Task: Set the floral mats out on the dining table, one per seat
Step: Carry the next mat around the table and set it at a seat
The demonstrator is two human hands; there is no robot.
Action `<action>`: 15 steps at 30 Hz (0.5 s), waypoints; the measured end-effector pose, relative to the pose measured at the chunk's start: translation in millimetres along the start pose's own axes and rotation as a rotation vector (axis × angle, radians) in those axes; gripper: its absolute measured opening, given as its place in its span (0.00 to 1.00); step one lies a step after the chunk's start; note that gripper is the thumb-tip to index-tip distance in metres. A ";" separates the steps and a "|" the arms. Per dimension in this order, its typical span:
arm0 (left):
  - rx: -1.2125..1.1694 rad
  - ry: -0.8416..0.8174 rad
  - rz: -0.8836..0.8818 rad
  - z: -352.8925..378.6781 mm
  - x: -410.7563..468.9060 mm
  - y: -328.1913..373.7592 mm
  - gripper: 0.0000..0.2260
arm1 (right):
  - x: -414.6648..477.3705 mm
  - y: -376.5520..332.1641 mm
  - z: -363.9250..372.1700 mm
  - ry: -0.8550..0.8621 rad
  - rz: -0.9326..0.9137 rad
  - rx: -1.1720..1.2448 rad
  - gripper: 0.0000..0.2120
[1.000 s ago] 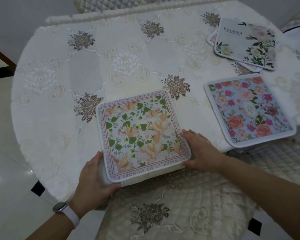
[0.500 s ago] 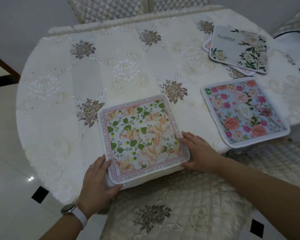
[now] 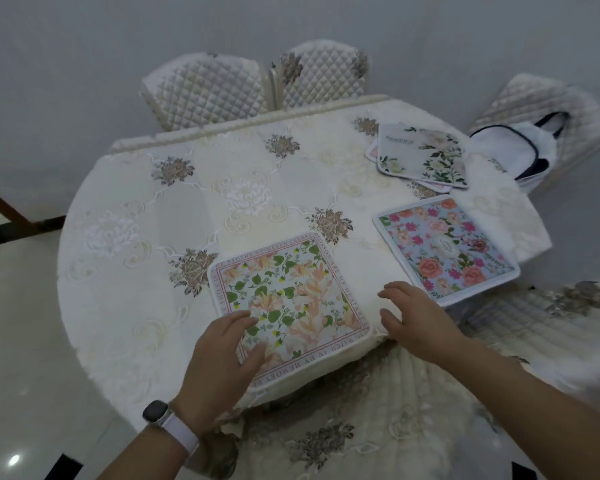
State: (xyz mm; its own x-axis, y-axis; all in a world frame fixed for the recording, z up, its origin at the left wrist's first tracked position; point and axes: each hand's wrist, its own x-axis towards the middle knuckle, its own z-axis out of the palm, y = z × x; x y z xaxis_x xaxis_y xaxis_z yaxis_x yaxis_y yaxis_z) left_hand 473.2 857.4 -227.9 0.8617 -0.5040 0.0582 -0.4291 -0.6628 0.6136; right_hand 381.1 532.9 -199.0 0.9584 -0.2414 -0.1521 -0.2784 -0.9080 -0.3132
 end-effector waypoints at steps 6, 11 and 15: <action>0.129 -0.078 0.277 -12.2 28.4 36.1 0.22 | -54.7 -6.0 -37.7 0.157 0.078 -0.092 0.18; 0.234 -0.121 0.424 -4.6 23.1 88.9 0.21 | -104.2 12.0 -67.9 0.257 0.121 -0.154 0.18; 0.281 -0.125 0.456 2.7 11.5 136.5 0.22 | -137.9 41.5 -89.4 0.274 0.158 -0.151 0.19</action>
State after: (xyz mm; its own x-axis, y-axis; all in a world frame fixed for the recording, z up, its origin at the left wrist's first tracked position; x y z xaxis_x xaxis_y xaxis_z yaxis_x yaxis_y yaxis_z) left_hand 423.8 759.7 -145.6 0.5398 -0.8255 0.1648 -0.8222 -0.4750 0.3135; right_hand 242.9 497.9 -107.2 0.8910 -0.4476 0.0764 -0.4320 -0.8874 -0.1609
